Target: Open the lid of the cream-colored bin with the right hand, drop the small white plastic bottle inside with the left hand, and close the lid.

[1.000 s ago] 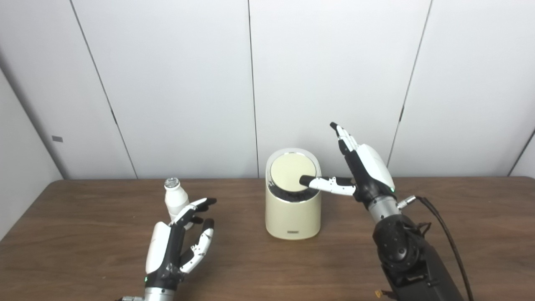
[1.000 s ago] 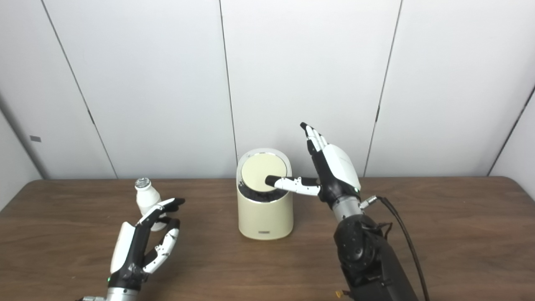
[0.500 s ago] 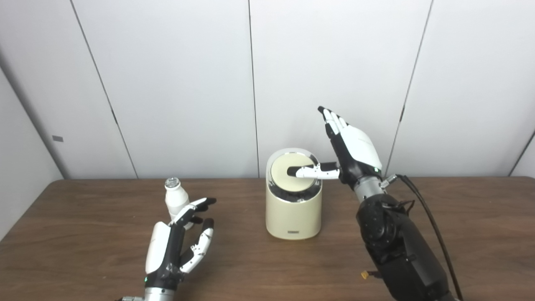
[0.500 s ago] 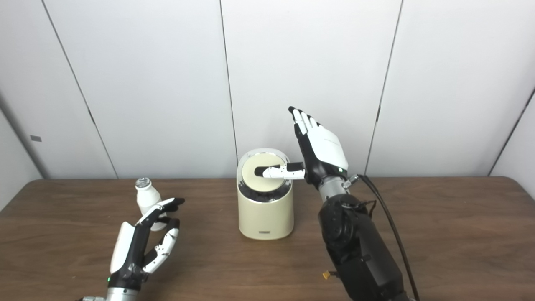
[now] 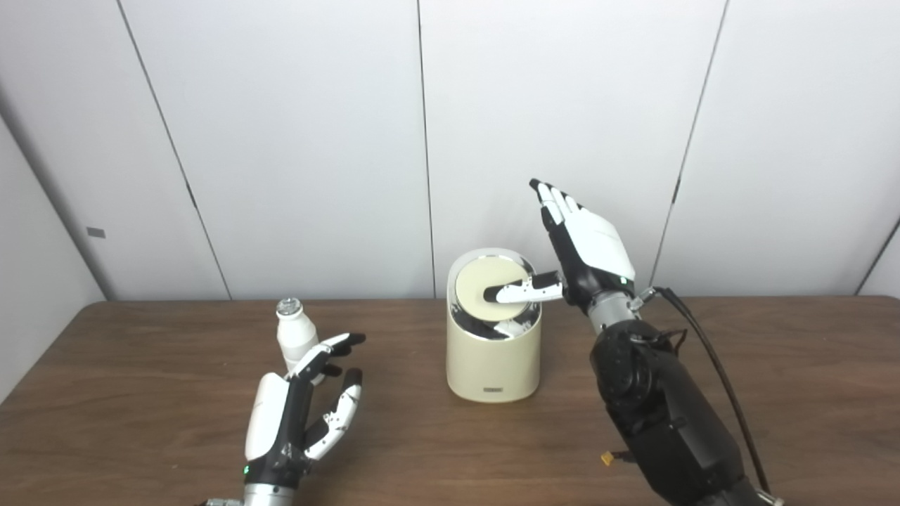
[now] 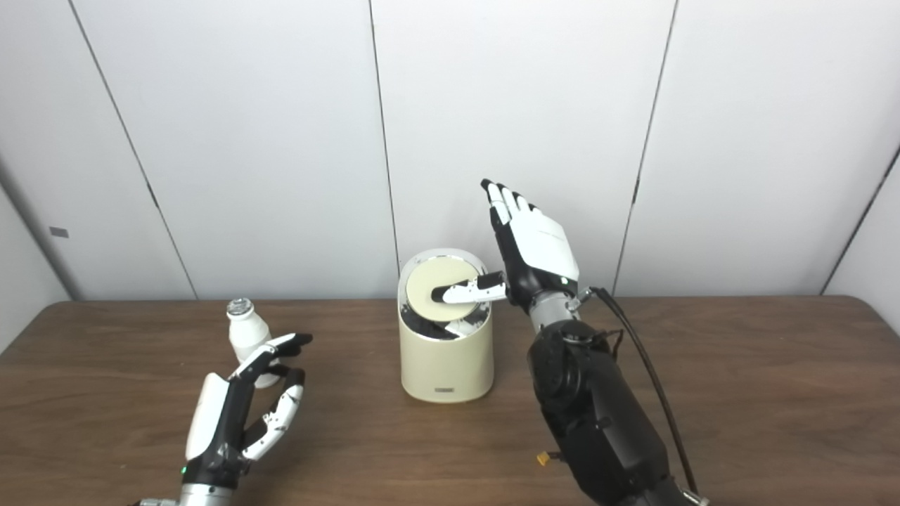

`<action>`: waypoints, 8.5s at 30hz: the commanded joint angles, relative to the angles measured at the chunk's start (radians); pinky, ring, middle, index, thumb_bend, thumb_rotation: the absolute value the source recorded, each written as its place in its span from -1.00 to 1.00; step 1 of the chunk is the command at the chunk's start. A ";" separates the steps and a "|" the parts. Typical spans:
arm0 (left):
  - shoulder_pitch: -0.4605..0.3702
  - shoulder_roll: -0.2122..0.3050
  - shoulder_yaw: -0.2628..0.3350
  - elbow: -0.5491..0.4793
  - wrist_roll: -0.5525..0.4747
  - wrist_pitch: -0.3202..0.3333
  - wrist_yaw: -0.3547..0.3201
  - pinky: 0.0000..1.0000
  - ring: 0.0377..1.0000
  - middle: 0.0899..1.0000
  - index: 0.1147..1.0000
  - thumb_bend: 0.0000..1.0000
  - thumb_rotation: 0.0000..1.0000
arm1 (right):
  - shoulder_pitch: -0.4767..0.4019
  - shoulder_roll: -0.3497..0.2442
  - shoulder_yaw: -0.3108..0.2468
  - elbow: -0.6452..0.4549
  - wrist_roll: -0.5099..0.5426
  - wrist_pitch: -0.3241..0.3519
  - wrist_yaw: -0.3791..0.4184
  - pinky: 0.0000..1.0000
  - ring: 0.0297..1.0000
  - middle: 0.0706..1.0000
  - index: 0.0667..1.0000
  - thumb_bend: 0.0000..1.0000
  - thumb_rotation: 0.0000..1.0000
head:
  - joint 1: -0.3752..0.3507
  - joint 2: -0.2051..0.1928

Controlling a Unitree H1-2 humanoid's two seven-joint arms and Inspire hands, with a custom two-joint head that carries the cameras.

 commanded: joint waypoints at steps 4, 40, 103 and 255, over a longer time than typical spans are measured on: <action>0.031 -0.010 -0.002 0.011 -0.004 -0.015 0.020 0.27 0.49 0.52 0.48 -0.58 0.26 | -0.048 -0.013 0.006 -0.017 -0.015 0.000 -0.002 1.00 1.00 1.00 1.00 1.00 -0.31 | -0.002 0.003; 0.039 -0.011 0.001 -0.022 -0.012 0.005 0.003 0.28 0.50 0.53 0.49 -0.58 0.28 | -0.011 -0.040 0.104 -0.064 -0.155 0.046 0.034 1.00 1.00 1.00 1.00 1.00 -0.42 | 0.001 0.019; 0.030 0.015 0.004 0.025 -0.020 -0.027 0.018 0.28 0.50 0.52 0.48 -0.61 0.22 | 0.522 -0.013 -0.280 0.020 0.324 -0.764 -0.416 0.25 0.47 0.51 0.43 -0.46 -0.16 | 0.009 -0.016; -0.308 0.021 0.093 0.349 -0.137 0.245 0.282 1.00 0.36 -0.06 -0.06 0.43 -0.99 | 0.525 -0.034 -0.276 0.043 0.309 -0.749 -0.415 0.27 0.52 0.54 0.44 -0.46 -0.14 | 0.041 -0.043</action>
